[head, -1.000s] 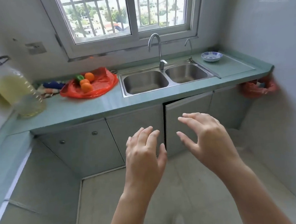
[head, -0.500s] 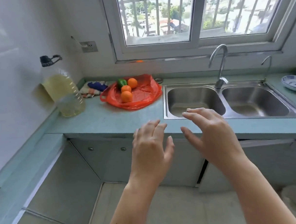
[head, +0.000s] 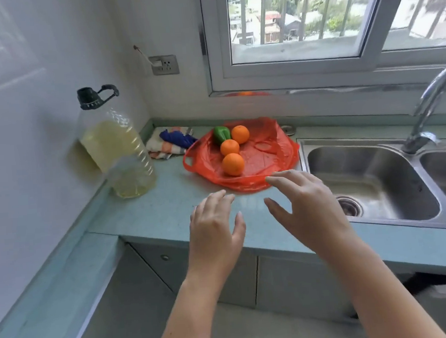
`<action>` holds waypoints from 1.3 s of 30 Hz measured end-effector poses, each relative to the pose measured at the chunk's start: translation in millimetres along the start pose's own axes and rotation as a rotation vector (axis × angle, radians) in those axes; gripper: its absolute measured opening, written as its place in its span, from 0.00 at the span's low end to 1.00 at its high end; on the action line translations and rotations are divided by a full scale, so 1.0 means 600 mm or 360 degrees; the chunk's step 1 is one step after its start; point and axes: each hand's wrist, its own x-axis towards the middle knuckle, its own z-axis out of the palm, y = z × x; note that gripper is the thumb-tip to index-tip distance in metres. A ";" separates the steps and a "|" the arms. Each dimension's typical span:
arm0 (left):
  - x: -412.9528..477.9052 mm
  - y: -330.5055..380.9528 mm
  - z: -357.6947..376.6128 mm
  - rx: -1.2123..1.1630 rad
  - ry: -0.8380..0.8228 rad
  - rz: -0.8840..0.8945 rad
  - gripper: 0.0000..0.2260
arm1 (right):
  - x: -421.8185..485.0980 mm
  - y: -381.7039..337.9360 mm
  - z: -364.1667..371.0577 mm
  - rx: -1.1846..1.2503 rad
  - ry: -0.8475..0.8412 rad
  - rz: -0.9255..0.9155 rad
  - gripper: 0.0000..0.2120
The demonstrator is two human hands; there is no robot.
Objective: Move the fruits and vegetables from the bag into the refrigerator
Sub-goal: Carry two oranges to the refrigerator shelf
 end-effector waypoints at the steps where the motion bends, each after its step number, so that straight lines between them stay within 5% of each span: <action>1: 0.023 -0.019 0.001 -0.0016 0.0000 -0.0027 0.21 | 0.022 0.000 0.018 0.0004 -0.0022 0.0002 0.16; 13: 0.203 -0.123 0.113 -0.0156 -0.0224 -0.0160 0.17 | 0.156 0.104 0.153 -0.0014 -0.0147 0.0134 0.15; 22: 0.341 -0.167 0.247 -0.0314 -0.0268 -0.0590 0.14 | 0.262 0.245 0.264 0.0145 -0.0382 0.0147 0.16; 39: 0.440 -0.205 0.410 -0.0044 -0.0689 -0.1137 0.32 | 0.381 0.373 0.481 0.0421 -0.0811 0.0374 0.19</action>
